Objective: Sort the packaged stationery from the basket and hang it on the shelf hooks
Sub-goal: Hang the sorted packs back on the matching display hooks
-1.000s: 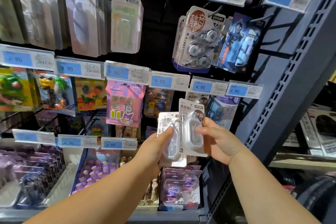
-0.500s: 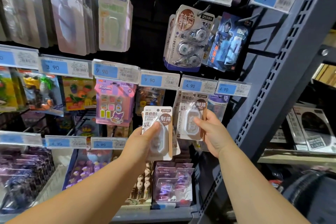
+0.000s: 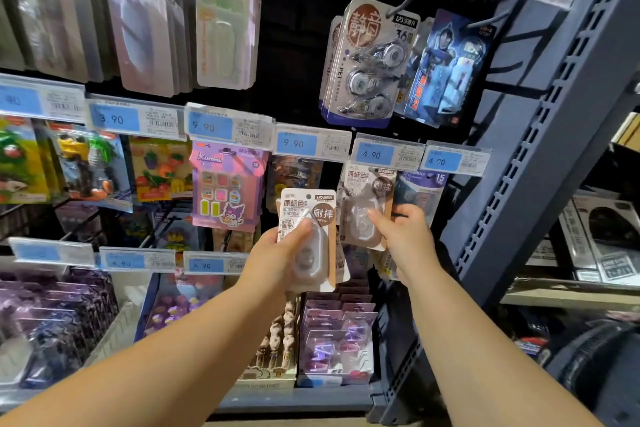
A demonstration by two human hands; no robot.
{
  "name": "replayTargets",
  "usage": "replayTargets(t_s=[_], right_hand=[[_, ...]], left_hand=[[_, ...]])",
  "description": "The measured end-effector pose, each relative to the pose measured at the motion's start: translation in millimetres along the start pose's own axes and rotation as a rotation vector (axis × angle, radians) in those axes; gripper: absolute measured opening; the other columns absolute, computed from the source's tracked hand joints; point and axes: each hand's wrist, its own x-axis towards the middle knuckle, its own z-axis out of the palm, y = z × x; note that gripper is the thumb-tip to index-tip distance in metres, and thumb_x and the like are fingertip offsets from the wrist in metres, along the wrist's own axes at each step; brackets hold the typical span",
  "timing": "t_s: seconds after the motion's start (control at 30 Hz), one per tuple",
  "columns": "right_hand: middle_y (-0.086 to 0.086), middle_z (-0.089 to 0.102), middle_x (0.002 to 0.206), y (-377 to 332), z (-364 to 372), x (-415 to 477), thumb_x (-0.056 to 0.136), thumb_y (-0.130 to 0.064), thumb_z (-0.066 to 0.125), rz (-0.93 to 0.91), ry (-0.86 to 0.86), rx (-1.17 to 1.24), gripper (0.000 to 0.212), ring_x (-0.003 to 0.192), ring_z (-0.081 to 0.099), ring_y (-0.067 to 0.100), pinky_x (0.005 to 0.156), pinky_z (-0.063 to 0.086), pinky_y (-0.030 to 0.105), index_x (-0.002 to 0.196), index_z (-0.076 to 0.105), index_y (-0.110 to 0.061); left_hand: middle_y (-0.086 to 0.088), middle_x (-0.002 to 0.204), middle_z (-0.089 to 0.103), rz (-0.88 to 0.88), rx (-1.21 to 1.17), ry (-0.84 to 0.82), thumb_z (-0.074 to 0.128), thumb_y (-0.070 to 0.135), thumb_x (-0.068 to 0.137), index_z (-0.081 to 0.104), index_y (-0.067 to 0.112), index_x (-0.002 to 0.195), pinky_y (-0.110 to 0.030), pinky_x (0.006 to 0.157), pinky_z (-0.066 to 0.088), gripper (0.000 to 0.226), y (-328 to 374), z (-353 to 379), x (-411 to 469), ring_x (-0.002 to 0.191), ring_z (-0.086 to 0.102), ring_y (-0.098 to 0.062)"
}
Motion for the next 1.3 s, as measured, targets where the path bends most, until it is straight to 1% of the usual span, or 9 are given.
replayTargets(t_s=[0.07, 0.17, 0.3, 0.43, 0.53, 0.67, 0.87, 1.1, 1.3], right_hand=[[-0.004, 0.056, 0.106, -2.0, 2.6, -8.8, 0.083, -0.038, 0.072, -0.121, 0.111, -0.204, 0.048, 0.095, 0.056, 0.013, 0.067, 0.040, 0.021, 0.119, 0.047, -0.019], [-0.006, 0.051, 0.100, -4.5, 6.9, -19.6, 0.086, -0.039, 0.067, -0.321, 0.180, -0.395, 0.032, 0.090, 0.052, 0.011, 0.066, 0.037, 0.021, 0.108, 0.049, -0.024], [-0.006, 0.059, 0.077, -11.2, 10.2, -26.9, 0.089, -0.043, 0.061, -0.226, -0.316, -0.191, 0.020, 0.070, 0.056, 0.010, 0.064, 0.045, 0.024, 0.092, 0.060, -0.023], [-0.005, 0.060, 0.071, -7.2, 15.0, -33.6, 0.083, -0.032, 0.074, -0.157, -0.576, -0.134, 0.019, 0.063, 0.057, 0.007, 0.057, 0.046, 0.020, 0.093, 0.065, -0.019], [-0.004, 0.064, 0.073, -6.1, 14.6, -31.6, 0.081, -0.025, 0.076, -0.121, -0.585, -0.094, 0.015, 0.069, 0.062, 0.010, 0.063, 0.051, 0.024, 0.088, 0.067, -0.015], [-0.004, 0.067, 0.077, -4.8, 10.8, -31.3, 0.084, -0.021, 0.072, -0.053, -0.630, -0.030, 0.014, 0.072, 0.063, 0.011, 0.063, 0.051, 0.025, 0.093, 0.065, -0.013], [0.003, 0.071, 0.092, -3.9, 0.1, -28.7, 0.092, -0.009, 0.059, 0.040, -0.599, 0.154, 0.011, 0.078, 0.069, 0.014, 0.058, 0.051, 0.021, 0.103, 0.060, -0.013], [0.002, 0.070, 0.086, -3.0, -17.9, -22.5, 0.093, -0.006, 0.055, 0.044, -0.496, 0.337, 0.010, 0.075, 0.068, 0.015, 0.066, 0.056, 0.033, 0.094, 0.058, -0.016], [0.002, 0.070, 0.084, -1.6, -22.8, -18.9, 0.094, -0.010, 0.056, -0.006, -0.363, 0.346, 0.010, 0.074, 0.068, 0.018, 0.058, 0.054, 0.031, 0.095, 0.058, -0.019]], left_hand=[[-0.005, 0.085, 0.065, 0.007, 0.015, -0.019, 0.061, 0.033, 0.094, 0.059, 0.013, 0.105, -0.015, 0.033, 0.038, 0.023, 1.3, 0.9, -2.4, 0.041, 0.058, -0.007], [-0.006, 0.097, 0.070, 0.020, 0.027, -0.006, 0.062, 0.035, 0.093, 0.060, 0.016, 0.107, -0.022, 0.044, 0.051, 0.024, 1.6, 1.0, -1.1, 0.066, 0.070, -0.018], [-0.011, 0.114, 0.069, 0.018, -0.003, -0.018, 0.064, 0.035, 0.092, 0.058, 0.015, 0.117, -0.034, 0.050, 0.055, 0.032, 0.6, 2.0, -1.2, 0.101, 0.068, -0.037], [-0.001, 0.111, 0.065, 0.024, 0.002, -0.048, 0.061, 0.037, 0.093, 0.055, 0.026, 0.111, -0.041, 0.072, 0.058, 0.022, 1.0, 4.7, -2.5, 0.099, 0.067, -0.023], [-0.003, 0.122, 0.060, 0.021, 0.050, -0.033, 0.060, 0.044, 0.092, 0.049, 0.026, 0.123, -0.055, 0.096, 0.050, 0.038, 0.5, 5.4, 0.9, 0.109, 0.063, -0.028], [-0.001, 0.127, 0.057, 0.032, 0.189, -0.042, 0.053, 0.057, 0.092, 0.038, 0.030, 0.139, -0.056, 0.093, 0.052, 0.056, -2.8, 8.4, 3.4, 0.112, 0.061, -0.029], [-0.004, 0.124, 0.064, -0.029, 0.112, -0.061, 0.051, 0.061, 0.089, 0.051, 0.031, 0.126, -0.054, 0.092, 0.051, 0.047, -10.0, 7.4, 6.9, 0.112, 0.063, -0.030], [-0.004, 0.116, 0.065, -0.023, 0.101, -0.010, 0.053, 0.036, 0.099, 0.054, 0.026, 0.122, -0.029, 0.055, 0.048, 0.025, -12.0, 13.3, 8.3, 0.097, 0.064, -0.027], [-0.004, 0.114, 0.065, 0.007, 0.153, 0.030, 0.058, 0.039, 0.094, 0.055, 0.031, 0.117, -0.047, 0.083, 0.047, 0.024, -11.6, 16.9, 8.4, 0.100, 0.057, -0.029]])
